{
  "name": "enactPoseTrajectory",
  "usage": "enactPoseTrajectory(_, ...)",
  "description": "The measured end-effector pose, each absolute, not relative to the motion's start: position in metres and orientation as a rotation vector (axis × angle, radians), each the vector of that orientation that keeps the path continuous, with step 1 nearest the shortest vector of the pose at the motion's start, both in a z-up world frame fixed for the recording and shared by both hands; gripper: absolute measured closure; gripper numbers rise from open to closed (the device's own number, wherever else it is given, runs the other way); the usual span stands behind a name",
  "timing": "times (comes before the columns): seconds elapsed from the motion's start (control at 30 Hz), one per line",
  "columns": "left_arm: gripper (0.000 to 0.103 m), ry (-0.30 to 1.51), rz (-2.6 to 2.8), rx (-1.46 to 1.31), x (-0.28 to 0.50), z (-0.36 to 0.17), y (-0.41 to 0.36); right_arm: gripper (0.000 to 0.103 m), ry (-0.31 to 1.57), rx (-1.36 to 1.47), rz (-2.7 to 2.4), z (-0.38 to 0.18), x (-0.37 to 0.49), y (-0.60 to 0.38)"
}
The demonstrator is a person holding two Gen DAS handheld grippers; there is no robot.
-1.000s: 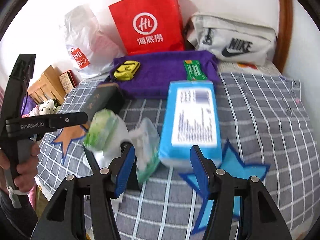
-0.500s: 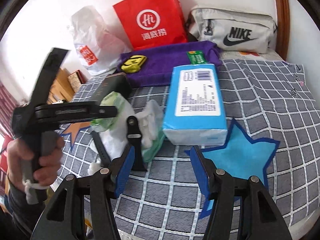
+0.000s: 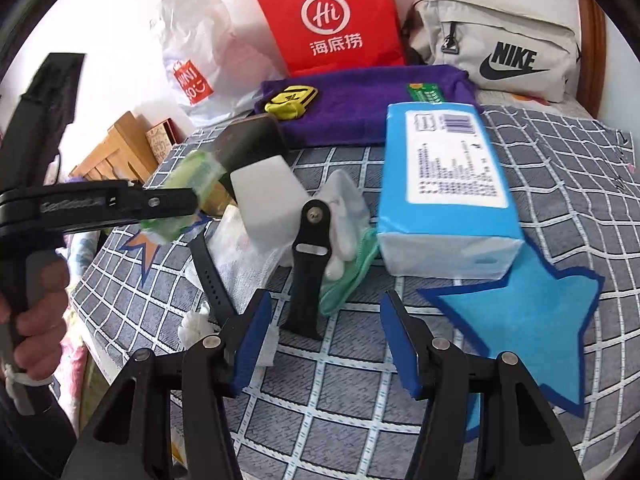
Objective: Organize soft objects
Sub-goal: 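Grasp the black watch strap with the right tool while the left tool holds the tissue pack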
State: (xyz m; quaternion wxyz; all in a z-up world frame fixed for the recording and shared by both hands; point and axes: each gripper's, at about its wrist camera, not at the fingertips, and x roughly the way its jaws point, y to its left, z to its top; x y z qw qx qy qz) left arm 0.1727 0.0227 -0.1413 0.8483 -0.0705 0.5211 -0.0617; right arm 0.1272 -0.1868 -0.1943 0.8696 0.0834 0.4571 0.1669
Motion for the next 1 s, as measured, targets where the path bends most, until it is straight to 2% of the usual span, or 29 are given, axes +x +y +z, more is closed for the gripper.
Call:
enactPoseTrajectory(0.13, 0.053, 1.108, -0.112, -0.181, 0.164, -0.149, 0.041, 0.049, 0.961, 0.155, 0.34, -0.202, 0.132, -0.172)
enactPoseTrajectory(0.2, 0.053, 1.111, -0.113, -0.208, 0.16, -0.154, 0.05, 0.058, 0.969, 0.144, 0.334, -0.206, 0.134, -0.166)
enactPoseTrajectory(0.27, 0.053, 1.115, -0.111, -0.212, 0.156, -0.159, 0.056, 0.059, 0.986, 0.133, 0.328, -0.211, 0.137, -0.16)
enactPoseTrajectory(0.37, 0.053, 1.114, -0.097, -0.211, 0.151, -0.166, 0.062, 0.07, 1.009, 0.124, 0.305, -0.218, 0.141, -0.155)
enactPoseTrajectory(0.53, 0.053, 1.129, -0.116, -0.247, 0.148, -0.177, 0.071, 0.072, 1.018, 0.121, 0.269, -0.223, 0.148, -0.147)
enactPoseTrajectory(0.6, 0.053, 1.133, -0.12, -0.255, 0.146, -0.18, 0.073, 0.084, 1.022, 0.103, 0.25, -0.224, 0.151, -0.144)
enactPoseTrajectory(0.67, 0.053, 1.136, -0.127, -0.264, 0.144, -0.183, 0.076, 0.086, 1.021, 0.095, 0.246, -0.222, 0.149, -0.145)
enactPoseTrajectory(0.7, 0.053, 1.138, -0.129, -0.269, 0.143, -0.185, 0.078, 0.093, 1.024, 0.091, 0.245, -0.221, 0.147, -0.147)
enactPoseTrajectory(1.0, 0.053, 1.157, -0.109, -0.301, 0.138, -0.193, 0.088, 0.096, 1.04, 0.052, 0.275, -0.206, 0.112, -0.168)
